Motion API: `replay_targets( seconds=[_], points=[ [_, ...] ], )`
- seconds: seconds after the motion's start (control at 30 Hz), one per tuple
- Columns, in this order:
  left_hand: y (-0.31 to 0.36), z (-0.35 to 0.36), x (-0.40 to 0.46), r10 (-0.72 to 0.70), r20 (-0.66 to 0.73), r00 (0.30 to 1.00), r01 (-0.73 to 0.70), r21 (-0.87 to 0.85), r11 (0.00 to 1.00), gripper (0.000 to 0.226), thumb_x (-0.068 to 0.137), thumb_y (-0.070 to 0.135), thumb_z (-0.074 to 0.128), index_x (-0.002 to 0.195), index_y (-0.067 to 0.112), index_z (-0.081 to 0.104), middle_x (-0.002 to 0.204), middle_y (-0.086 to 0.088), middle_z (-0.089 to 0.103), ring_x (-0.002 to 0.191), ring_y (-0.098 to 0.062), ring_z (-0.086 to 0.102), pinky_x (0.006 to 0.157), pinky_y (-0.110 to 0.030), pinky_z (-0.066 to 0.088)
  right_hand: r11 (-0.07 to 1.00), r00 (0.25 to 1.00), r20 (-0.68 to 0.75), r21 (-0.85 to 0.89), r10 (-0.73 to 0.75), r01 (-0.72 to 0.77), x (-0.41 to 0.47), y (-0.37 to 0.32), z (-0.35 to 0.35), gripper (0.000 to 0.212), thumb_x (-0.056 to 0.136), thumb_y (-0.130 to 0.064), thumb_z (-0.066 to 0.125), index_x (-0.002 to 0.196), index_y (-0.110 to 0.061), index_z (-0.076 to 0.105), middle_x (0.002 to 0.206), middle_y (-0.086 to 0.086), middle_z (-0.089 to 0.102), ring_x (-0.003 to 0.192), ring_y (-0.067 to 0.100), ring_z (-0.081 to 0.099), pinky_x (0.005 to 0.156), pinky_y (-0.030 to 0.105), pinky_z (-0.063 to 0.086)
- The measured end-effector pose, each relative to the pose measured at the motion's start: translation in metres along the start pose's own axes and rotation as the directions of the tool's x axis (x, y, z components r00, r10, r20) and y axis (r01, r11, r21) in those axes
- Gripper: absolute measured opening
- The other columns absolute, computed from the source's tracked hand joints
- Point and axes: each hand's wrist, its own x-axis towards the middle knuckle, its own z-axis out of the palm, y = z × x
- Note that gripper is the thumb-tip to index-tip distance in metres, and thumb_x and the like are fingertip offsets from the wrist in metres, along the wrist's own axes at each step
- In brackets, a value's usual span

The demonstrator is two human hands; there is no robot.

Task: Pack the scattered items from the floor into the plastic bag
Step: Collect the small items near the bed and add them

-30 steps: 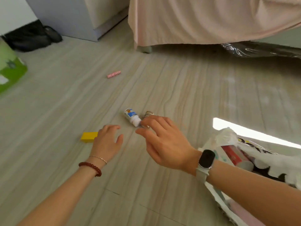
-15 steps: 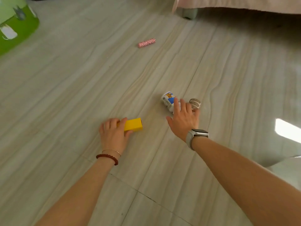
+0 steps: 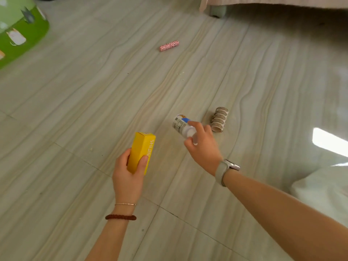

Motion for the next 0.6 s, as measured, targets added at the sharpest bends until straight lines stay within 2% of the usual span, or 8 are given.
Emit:
replay_targets(
  seconds=[0.1,0.2,0.27,0.33,0.47,0.57,0.6],
  points=[
    [0.027,-0.004,-0.018,0.042,-0.049,0.998,-0.047,-0.105,0.993,0.071,0.059,0.061,0.052,0.114,0.017,0.057,0.104,-0.002,0.06,0.092,-0.019,0.054,0.081,-0.031,0.042,0.979,0.998,-0.062,0.202,-0.012,0.024,-0.039,-0.014,-0.034,0.034,0.085,-0.014,0.051,0.117,-0.02,0.056,0.103,0.002,0.037,0.075,0.005,0.048,0.077,0.014,0.044],
    [0.066,-0.001,-0.039,0.134,-0.054,0.989,-0.142,-0.192,0.971,0.064,0.062,0.059,0.053,0.113,0.02,0.056,0.097,0.008,0.06,0.088,-0.011,0.056,0.08,-0.023,0.044,0.97,0.99,-0.109,0.216,-0.091,0.113,-0.073,-0.023,-0.087,0.037,0.079,-0.027,0.046,0.113,-0.023,0.06,0.104,-0.003,0.035,0.08,-0.003,0.048,0.07,0.002,0.04],
    [0.1,0.007,-0.053,0.227,-0.018,0.974,-0.225,-0.233,0.946,0.054,0.064,0.059,0.053,0.108,0.029,0.054,0.094,0.019,0.057,0.084,0.004,0.055,0.075,-0.01,0.044,0.963,0.972,-0.144,0.168,-0.187,0.21,-0.092,-0.024,-0.128,0.04,0.078,-0.029,0.045,0.115,-0.023,0.059,0.102,-0.009,0.033,0.08,-0.003,0.047,0.068,0.002,0.04],
    [0.138,0.021,-0.068,0.314,0.031,0.949,-0.293,-0.28,0.914,0.047,0.065,0.058,0.053,0.104,0.033,0.051,0.094,0.019,0.057,0.083,0.006,0.055,0.073,-0.006,0.043,0.945,0.935,-0.215,0.102,-0.283,0.31,-0.107,-0.022,-0.172,0.043,0.077,-0.031,0.042,0.116,-0.022,0.059,0.102,-0.016,0.031,0.08,-0.003,0.047,0.066,0.004,0.043],
    [0.211,0.054,-0.103,0.503,0.151,0.851,-0.433,-0.341,0.835,0.043,0.066,0.056,0.054,0.103,0.035,0.05,0.1,0.004,0.06,0.085,-0.006,0.057,0.076,-0.011,0.043,0.94,0.866,-0.406,0.048,-0.291,0.338,-0.132,-0.008,-0.26,0.037,0.076,-0.032,0.041,0.112,-0.033,0.05,0.102,-0.019,0.035,0.088,-0.01,0.045,0.066,0.008,0.046],
    [0.252,0.071,-0.142,0.629,0.233,0.741,-0.522,-0.39,0.759,0.04,0.068,0.053,0.056,0.104,0.035,0.051,0.1,0.005,0.061,0.088,-0.012,0.059,0.079,-0.027,0.049,0.951,0.831,-0.503,0.056,-0.236,0.304,-0.159,0.014,-0.315,0.032,0.077,-0.035,0.042,0.109,-0.036,0.042,0.103,-0.013,0.045,0.092,0.003,0.055,0.066,0.018,0.052],
    [0.261,0.076,-0.157,0.674,0.256,0.693,-0.557,-0.402,0.726,0.041,0.07,0.051,0.056,0.106,0.033,0.052,0.1,0.006,0.061,0.089,-0.01,0.059,0.08,-0.027,0.049,0.956,0.818,-0.538,0.069,-0.206,0.286,-0.17,0.024,-0.329,0.029,0.078,-0.036,0.042,0.106,-0.039,0.041,0.102,-0.009,0.049,0.09,0.01,0.058,0.064,0.022,0.054]
  ],
)
